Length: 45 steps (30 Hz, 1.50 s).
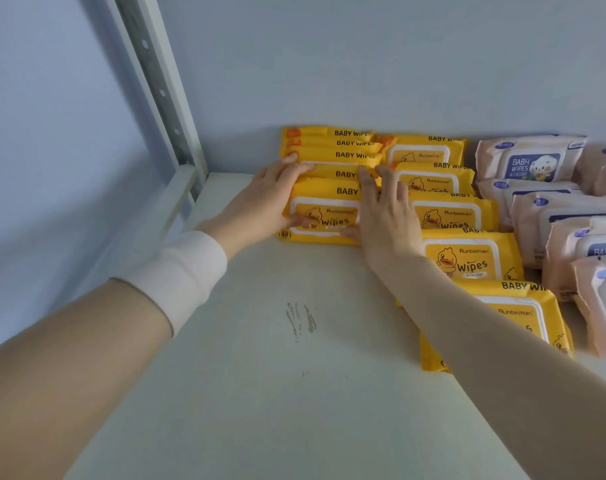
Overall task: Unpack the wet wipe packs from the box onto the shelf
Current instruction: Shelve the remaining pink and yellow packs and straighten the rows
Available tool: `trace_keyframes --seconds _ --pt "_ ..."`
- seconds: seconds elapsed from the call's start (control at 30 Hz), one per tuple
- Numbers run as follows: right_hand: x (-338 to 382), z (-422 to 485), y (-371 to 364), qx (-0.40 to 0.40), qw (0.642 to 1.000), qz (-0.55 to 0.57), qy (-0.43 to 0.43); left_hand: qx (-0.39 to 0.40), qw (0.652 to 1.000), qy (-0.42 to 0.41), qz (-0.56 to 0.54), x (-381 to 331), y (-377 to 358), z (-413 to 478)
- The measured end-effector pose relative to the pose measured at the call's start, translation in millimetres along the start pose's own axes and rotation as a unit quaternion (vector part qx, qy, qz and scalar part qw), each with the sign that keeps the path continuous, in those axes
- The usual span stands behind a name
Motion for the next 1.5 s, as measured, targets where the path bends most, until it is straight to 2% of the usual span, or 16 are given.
trace_keyframes --seconds 0.23,0.33,0.47,0.6,0.7,0.8,0.9,1.0,1.07,1.13,1.2,1.27,1.37,1.5 --pt "-8.5 -1.3 5.3 -0.001 0.998 0.035 -0.043 0.037 0.995 0.002 0.097 -5.7 2.6 -1.3" --pt "-14.4 -5.8 6.7 -0.006 0.997 0.037 -0.072 0.039 0.994 -0.017 0.104 -11.0 4.2 -2.4" --pt "-18.4 -1.5 -9.9 0.047 0.991 0.072 -0.106 0.041 0.994 -0.017 0.101 -11.1 -0.9 -1.7" --pt "-18.8 6.2 -12.4 0.033 0.993 0.039 -0.110 0.040 0.993 -0.005 0.111 -12.3 -6.5 2.4" --pt "-18.8 8.5 -13.0 0.028 0.995 0.001 -0.099 0.042 0.991 -0.002 0.127 -14.1 -5.5 2.3" --pt "-18.4 13.4 -10.4 0.063 0.994 0.004 -0.089 0.063 0.988 0.017 0.140 -12.2 -5.1 0.8" --pt "-22.1 12.7 17.0 0.092 0.995 0.004 -0.038 0.091 0.983 0.039 0.155 -26.9 -3.7 2.9" --pt "-38.4 -8.5 62.6 0.081 0.996 0.023 0.026 0.014 0.991 -0.016 0.134 -79.9 16.8 10.1" --pt "-59.9 -35.3 77.0 0.134 0.989 0.031 0.050 -0.012 0.997 -0.044 0.058 -117.5 20.9 11.8" --pt "-84.2 -69.6 74.4 0.212 0.975 -0.005 0.060 0.036 0.998 -0.052 -0.007 -146.5 4.7 11.8" --pt "-105.5 -94.7 65.3 0.260 0.962 -0.049 0.064 0.102 0.994 -0.043 -0.012 -165.1 -19.8 13.7" --pt "-119.8 -105.4 56.7 0.275 0.957 -0.059 0.075 0.144 0.989 -0.024 0.018 -174.4 -36.0 18.0" --pt "-130.2 -109.7 49.1 0.270 0.959 -0.015 0.085 0.182 0.982 -0.006 0.051 -180.2 -46.2 22.9" --pt "-130.9 -113.6 41.3 0.278 0.955 0.009 0.100 0.225 0.973 0.010 0.049 -178.8 -53.7 22.4"
Point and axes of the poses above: each hand's wrist, its own z-axis towards the middle knuckle, its own y-axis out of the back of the hand, x = y × z, the point moved 9 cm from there along z, towards the middle knuckle, and after that the axes turned 7 degrees about z, right-handed, at the moved point
